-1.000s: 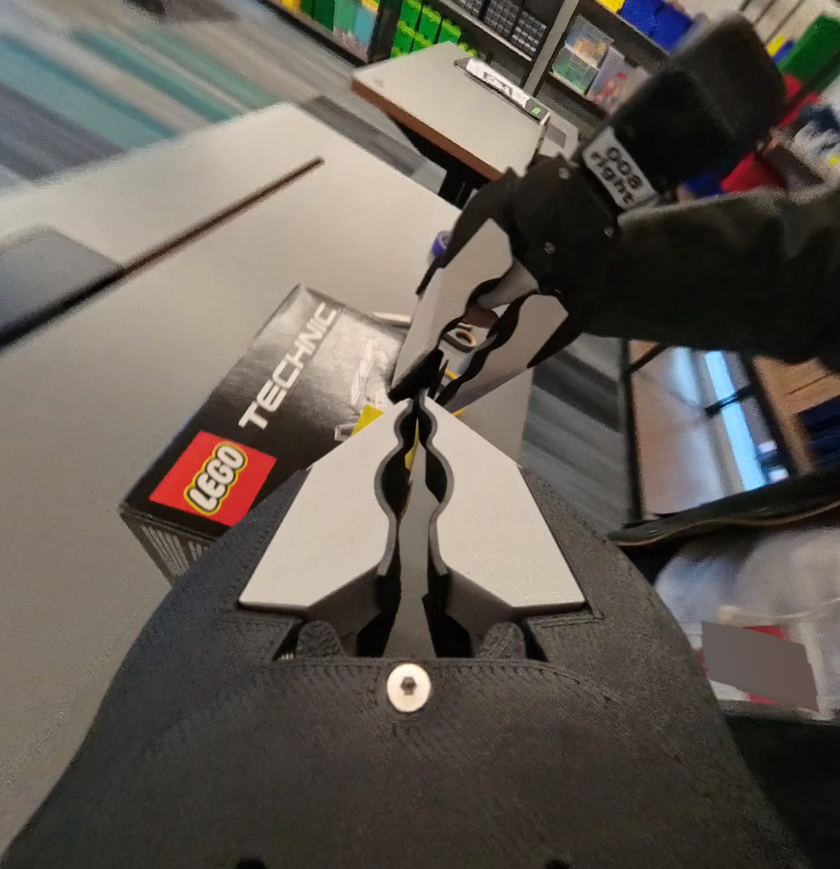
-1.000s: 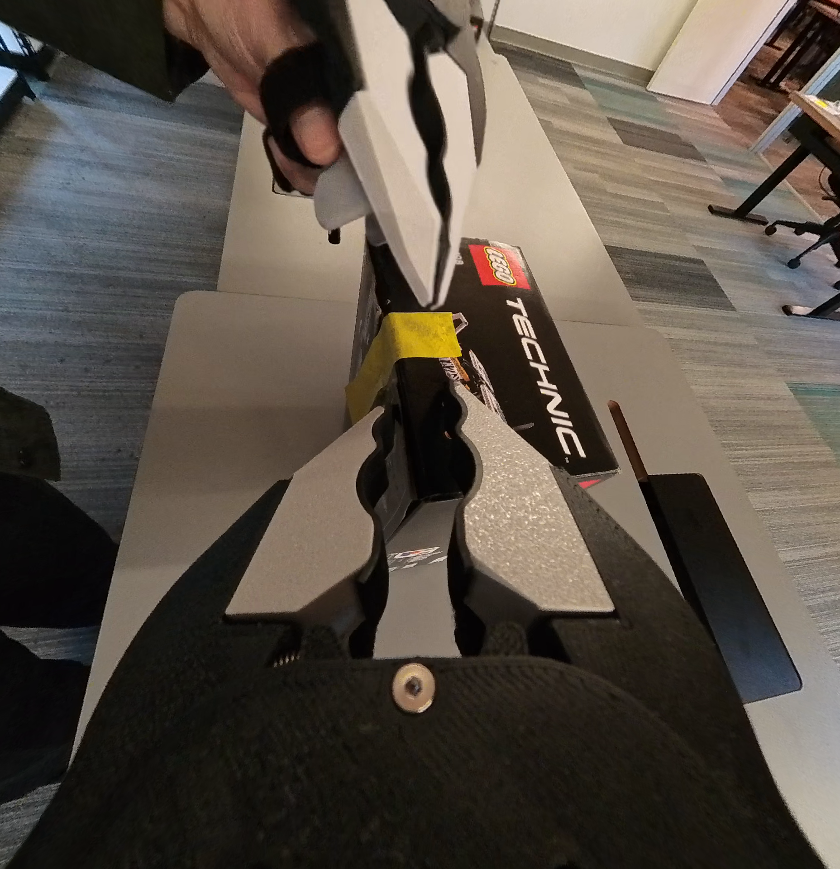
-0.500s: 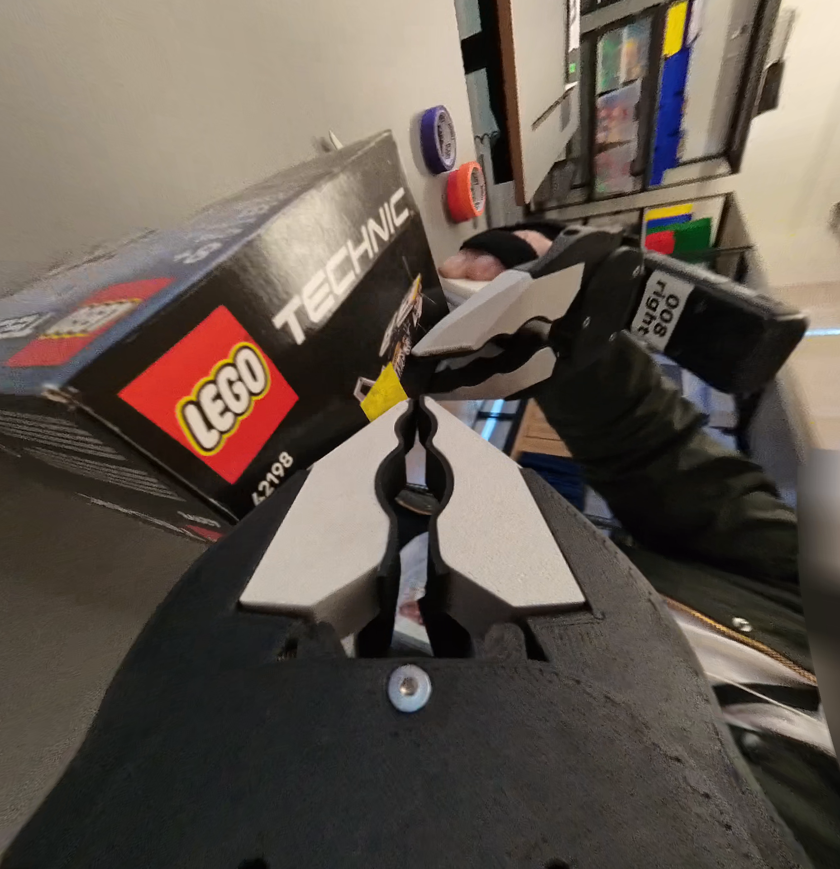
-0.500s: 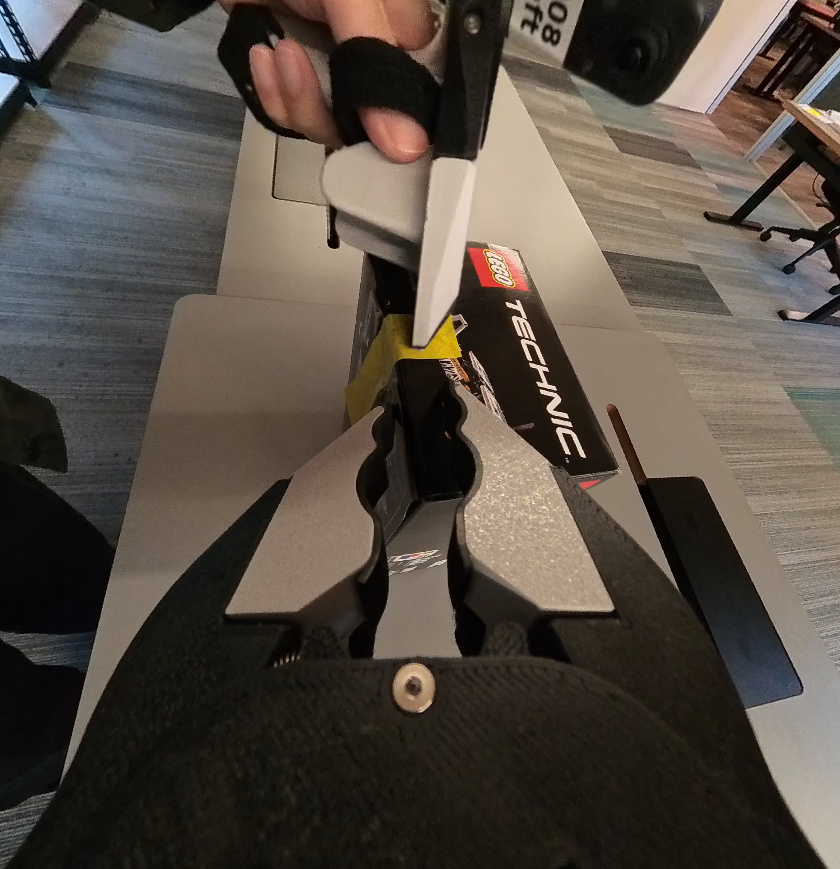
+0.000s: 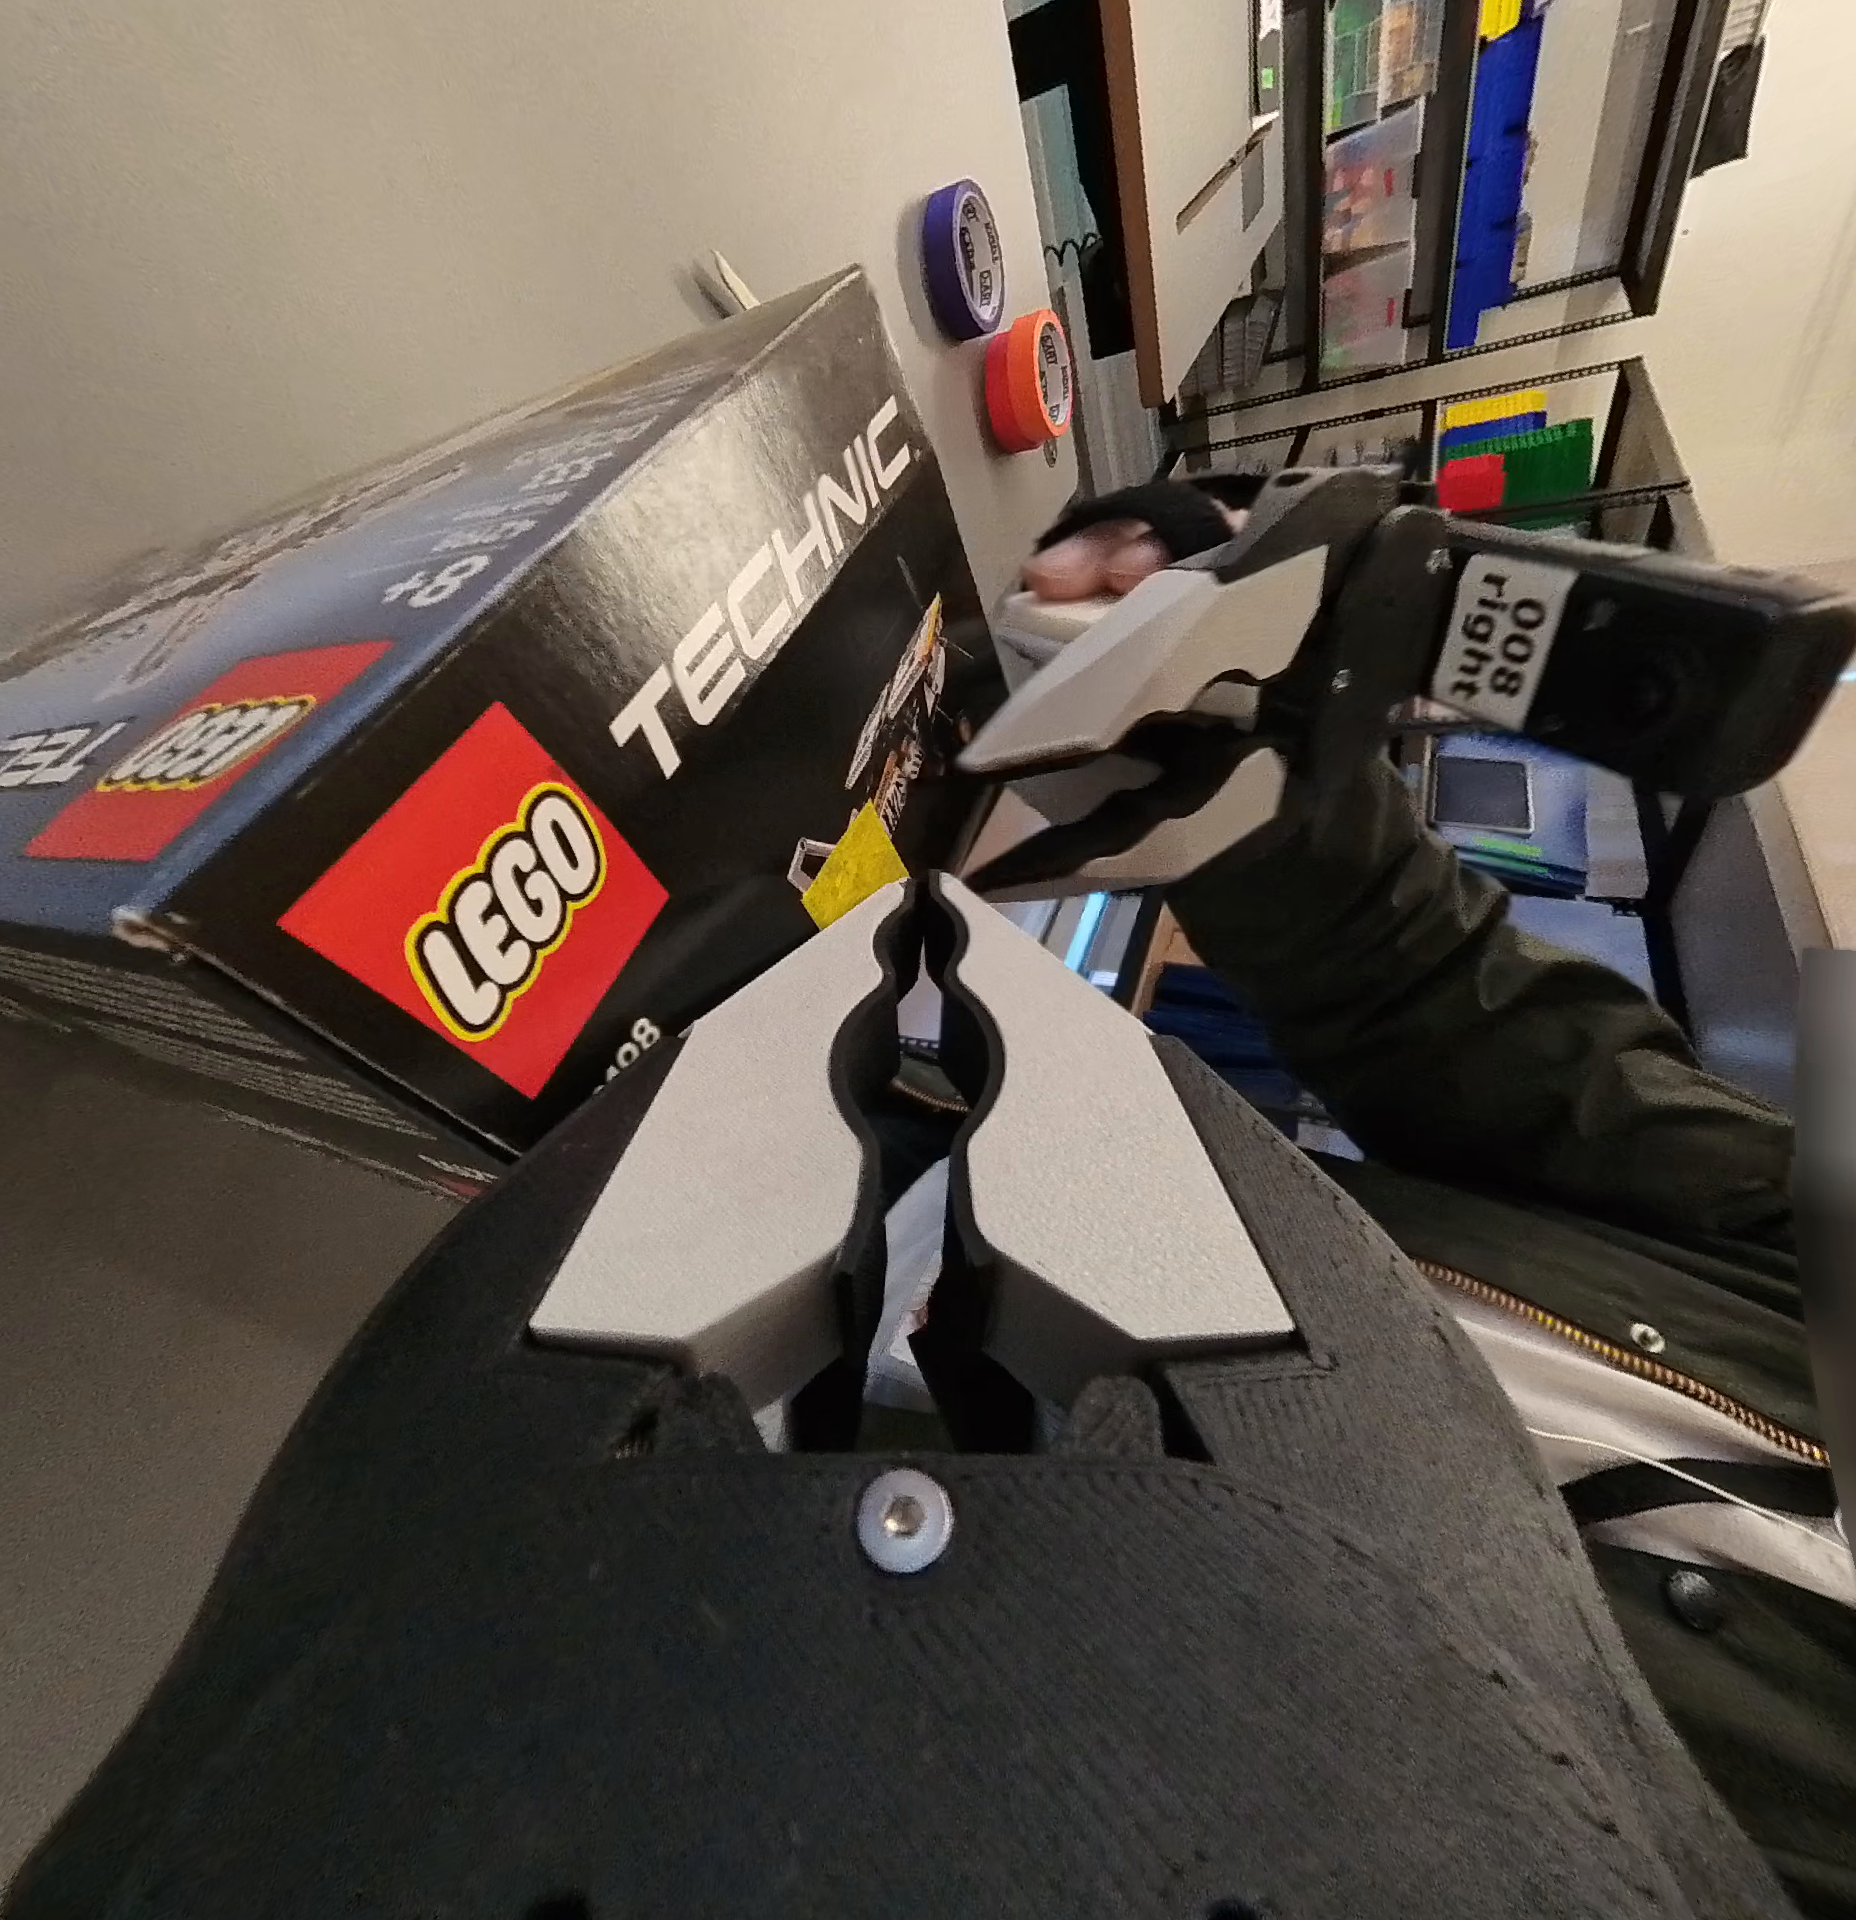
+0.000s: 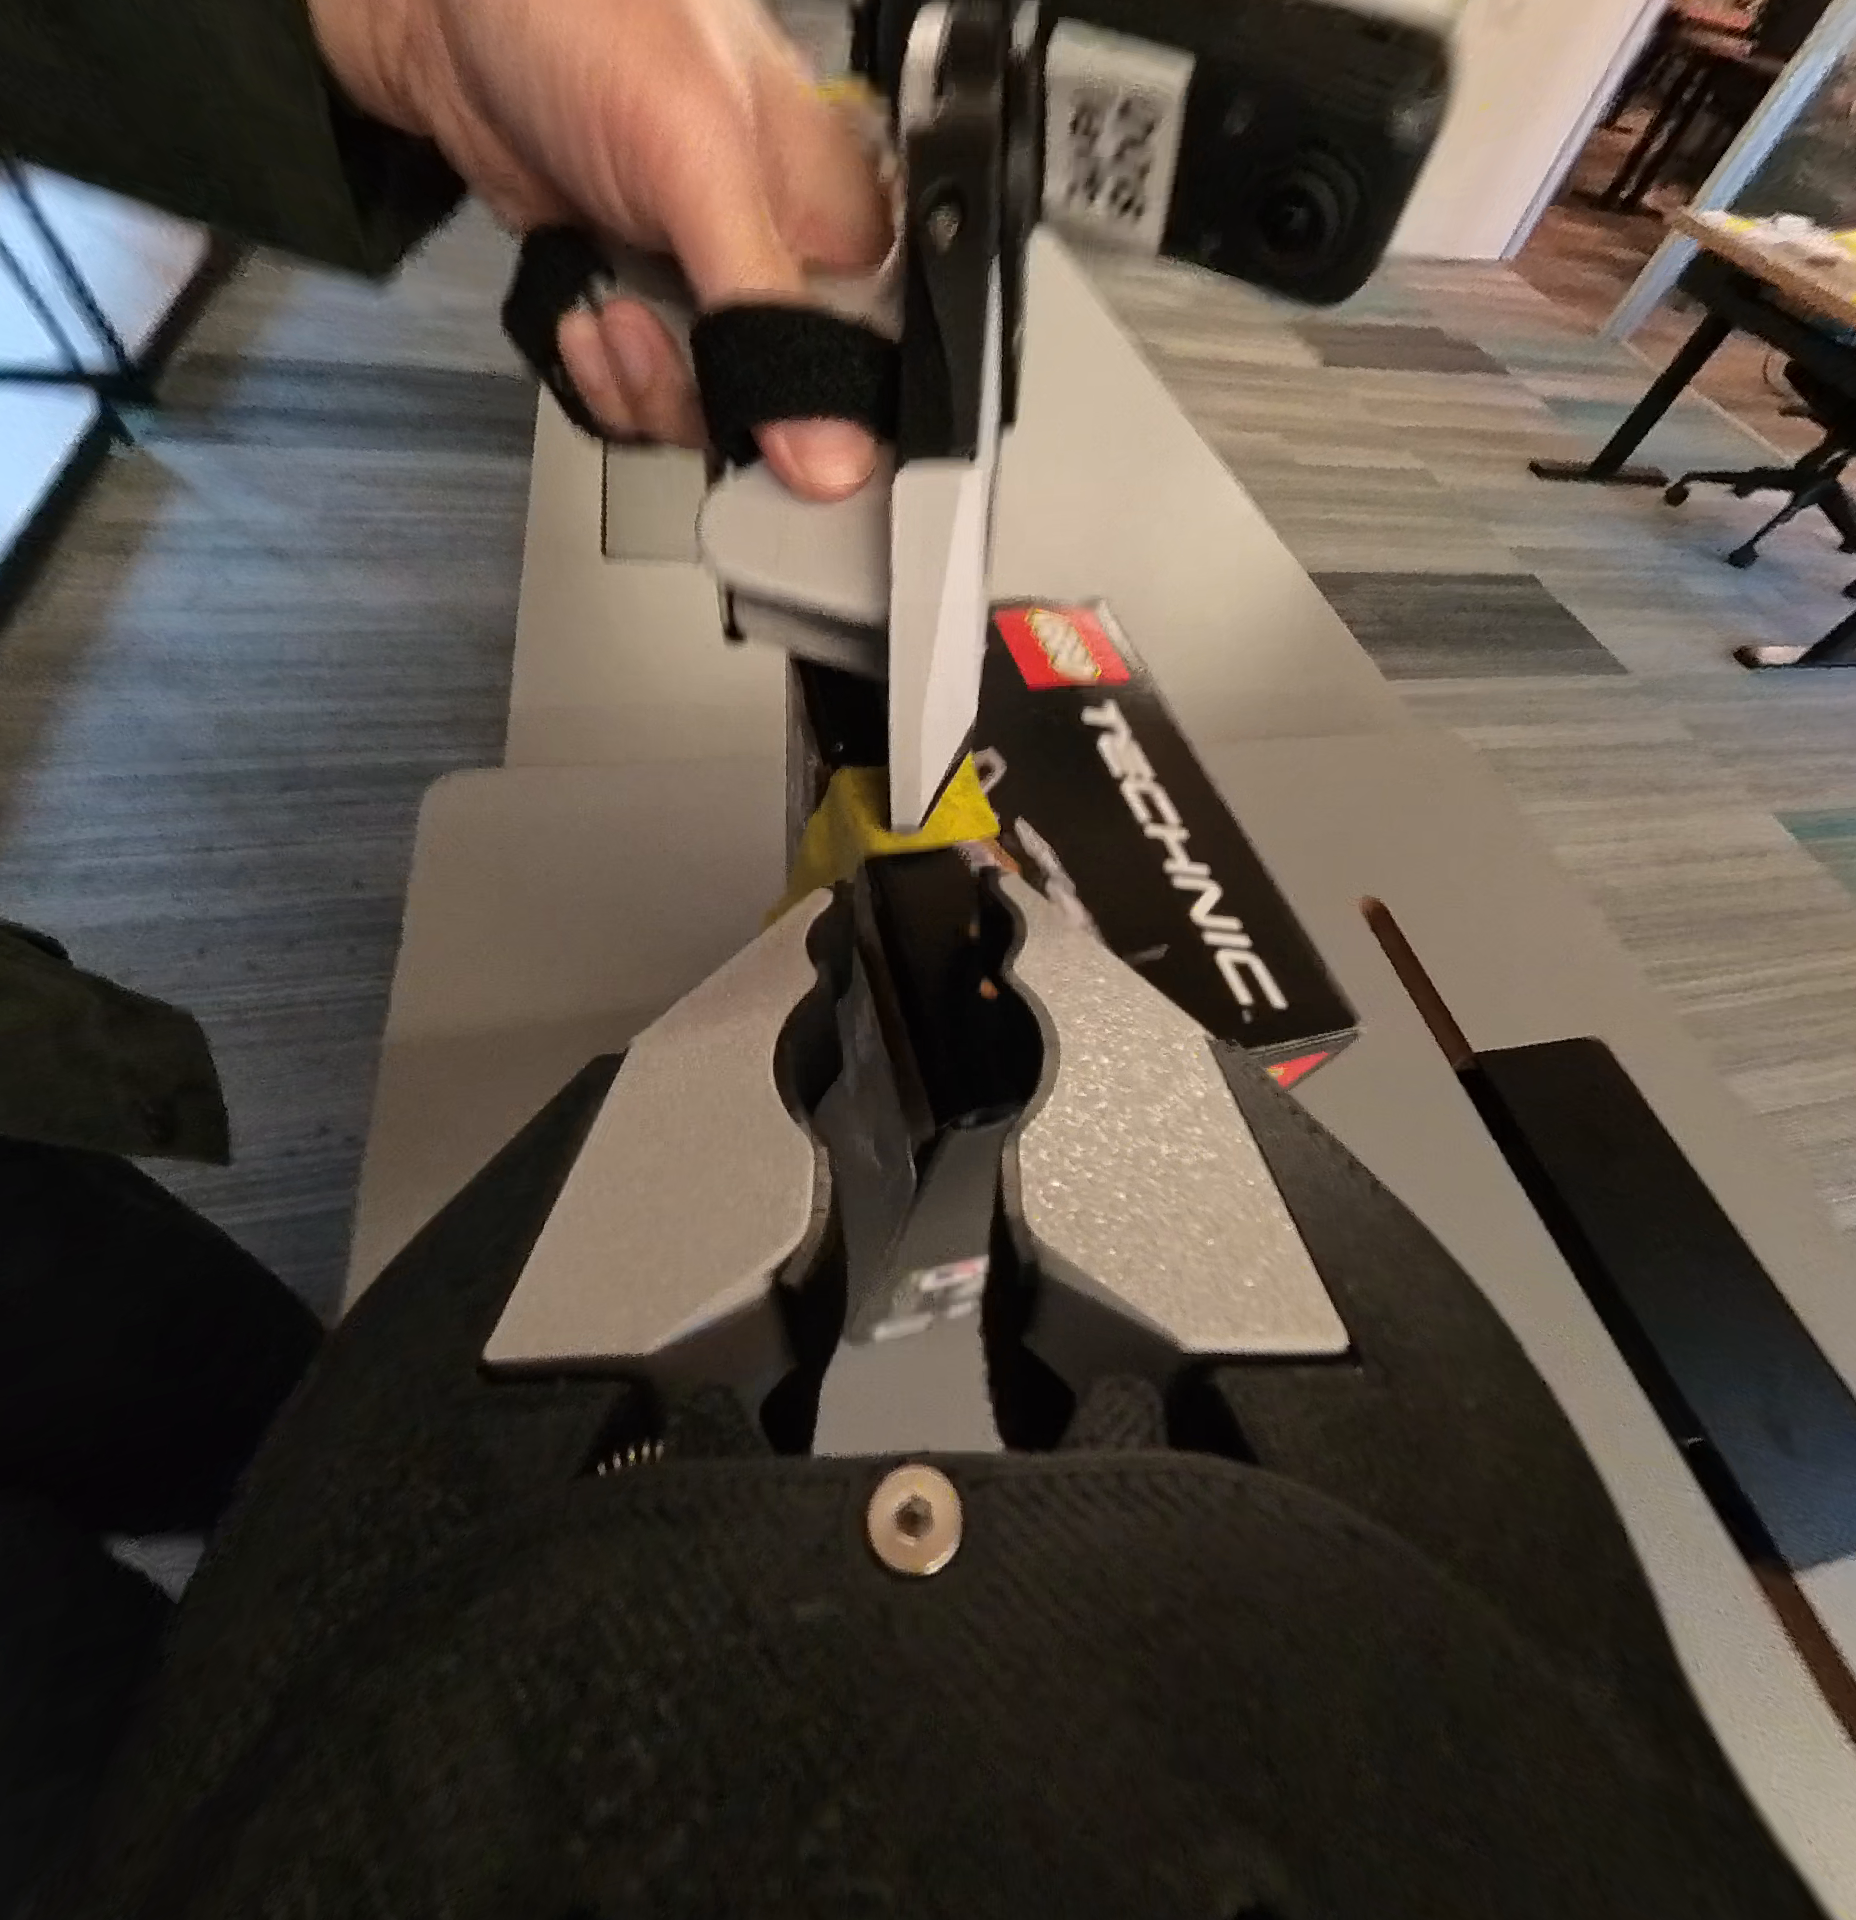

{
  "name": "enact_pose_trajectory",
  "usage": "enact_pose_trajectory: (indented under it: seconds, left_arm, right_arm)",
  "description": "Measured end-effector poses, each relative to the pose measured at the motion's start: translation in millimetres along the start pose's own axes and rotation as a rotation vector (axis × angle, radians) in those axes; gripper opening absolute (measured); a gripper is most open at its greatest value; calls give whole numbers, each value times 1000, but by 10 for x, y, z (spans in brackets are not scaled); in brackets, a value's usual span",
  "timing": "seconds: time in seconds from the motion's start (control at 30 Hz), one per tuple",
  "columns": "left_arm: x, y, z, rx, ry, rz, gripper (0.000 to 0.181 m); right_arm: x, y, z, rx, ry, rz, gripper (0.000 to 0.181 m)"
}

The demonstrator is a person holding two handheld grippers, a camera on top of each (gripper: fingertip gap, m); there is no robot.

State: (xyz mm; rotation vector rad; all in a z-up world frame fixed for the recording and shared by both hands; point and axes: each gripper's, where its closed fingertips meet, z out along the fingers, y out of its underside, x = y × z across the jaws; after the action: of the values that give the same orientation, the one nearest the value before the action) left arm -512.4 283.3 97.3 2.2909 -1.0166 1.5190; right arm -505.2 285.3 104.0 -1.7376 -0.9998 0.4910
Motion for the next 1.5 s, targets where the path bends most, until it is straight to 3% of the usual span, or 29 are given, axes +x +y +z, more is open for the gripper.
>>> enact_pose_trajectory:
  seconds: [0.1,0.17,0.23,0.27,0.3,0.4,0.67,0.8,1.0,1.33,1.5]
  left_arm:
    - [-2,1,1,-5,-11,7,0]
    - [-3,-1,-1,-6,-7,6,0]
    - [-2,-3,-2,-5,0,1,0]
    - [-2,-4,-2,-6,1,0,0]
    - [-3,-3,-2,-8,0,2,0]
    - [-4,-2,-3,-11,-9,6,0]
    - [-10,-10,-7,-13,-24,6,0]
    - [-12,-21,-11,-4,-26,6,0]
    - [-6,-15,2,-2,-43,15,0]
    - [-3,-44,7,8,-50,15,0]
    - [9,-25,36,-18,-44,10,0]
  right_arm:
    - [-111,-421,-241,229,-20,127,9]
    - [-416,-554,-351,345,-186,286,0]
    - [-691,-365,-193,318,-323,476,0]
    - [-748,-184,-48,278,-322,528,0]
    - [-717,-55,74,288,-281,571,0]
    - [-473,-87,201,474,-248,801,0]
    - [-443,25,470,368,-178,726,0]
    - [-370,121,536,327,-59,666,0]
    - [-325,113,539,387,16,692,0]
    - [-322,211,580,442,-92,854,0]
    - [-540,331,567,414,-198,853,0]
